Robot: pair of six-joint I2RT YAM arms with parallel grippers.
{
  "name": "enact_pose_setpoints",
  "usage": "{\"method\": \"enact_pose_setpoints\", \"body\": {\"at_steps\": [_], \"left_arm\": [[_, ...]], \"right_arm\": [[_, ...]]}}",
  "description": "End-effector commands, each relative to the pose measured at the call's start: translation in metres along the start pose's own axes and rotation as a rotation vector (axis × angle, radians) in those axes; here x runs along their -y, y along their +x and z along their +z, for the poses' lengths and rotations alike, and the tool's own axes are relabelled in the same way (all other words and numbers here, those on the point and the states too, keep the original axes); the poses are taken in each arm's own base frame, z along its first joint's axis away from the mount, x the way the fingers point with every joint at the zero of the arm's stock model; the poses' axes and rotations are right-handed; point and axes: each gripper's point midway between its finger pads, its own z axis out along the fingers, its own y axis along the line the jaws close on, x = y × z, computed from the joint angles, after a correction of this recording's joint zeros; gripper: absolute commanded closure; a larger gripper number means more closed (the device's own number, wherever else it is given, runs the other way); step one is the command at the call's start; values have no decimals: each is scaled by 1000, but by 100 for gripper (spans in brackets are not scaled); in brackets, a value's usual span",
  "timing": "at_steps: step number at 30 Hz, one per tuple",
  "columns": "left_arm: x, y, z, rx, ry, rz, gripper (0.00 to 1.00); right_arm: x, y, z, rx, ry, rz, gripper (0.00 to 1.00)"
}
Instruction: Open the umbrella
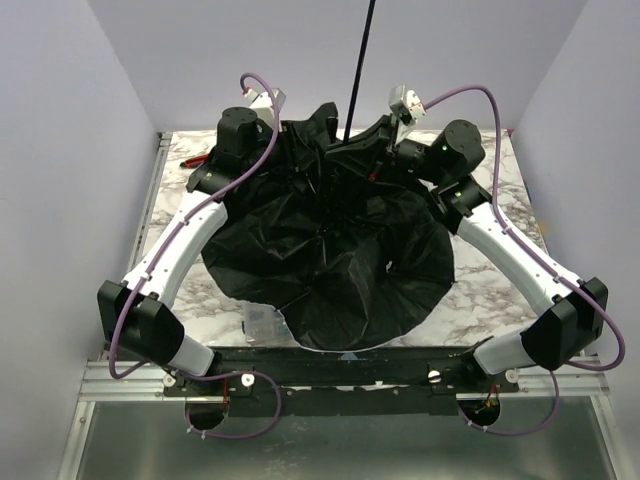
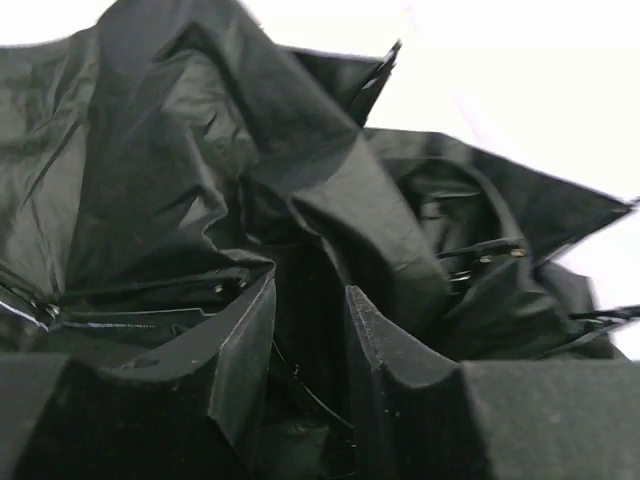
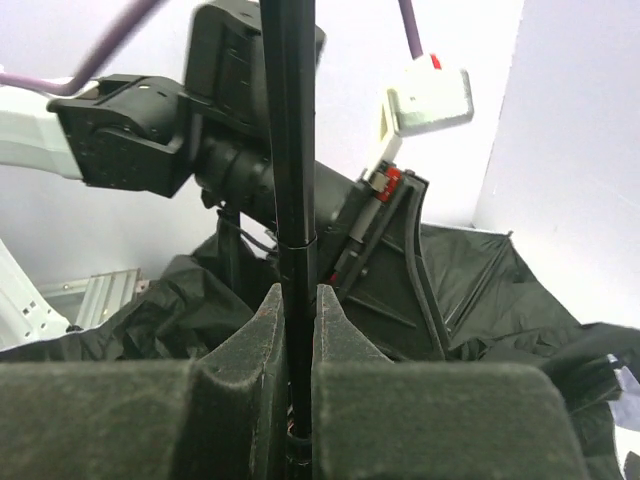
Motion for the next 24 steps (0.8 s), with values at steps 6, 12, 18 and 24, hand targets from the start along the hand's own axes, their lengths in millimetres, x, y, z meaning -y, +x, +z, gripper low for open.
{"method": "enact_pose_setpoints", "body": {"at_steps": [6,12,18,24], "left_arm": [[-51,5,-12,-27,-60,-27,46],[34,-35,-43,34,377,126,46],[65,-28,-49,-32,498,55,69],[80,-3,-41,-126,521,23,73]], "right_arm": [[-18,-36,-7,51,-46,-87,100],[-23,-24,-6,14,-98,-68,100],[-27,-22,-4,7,-134,-71,100],[-31,-23,-3,5,-169,-67,100]]}}
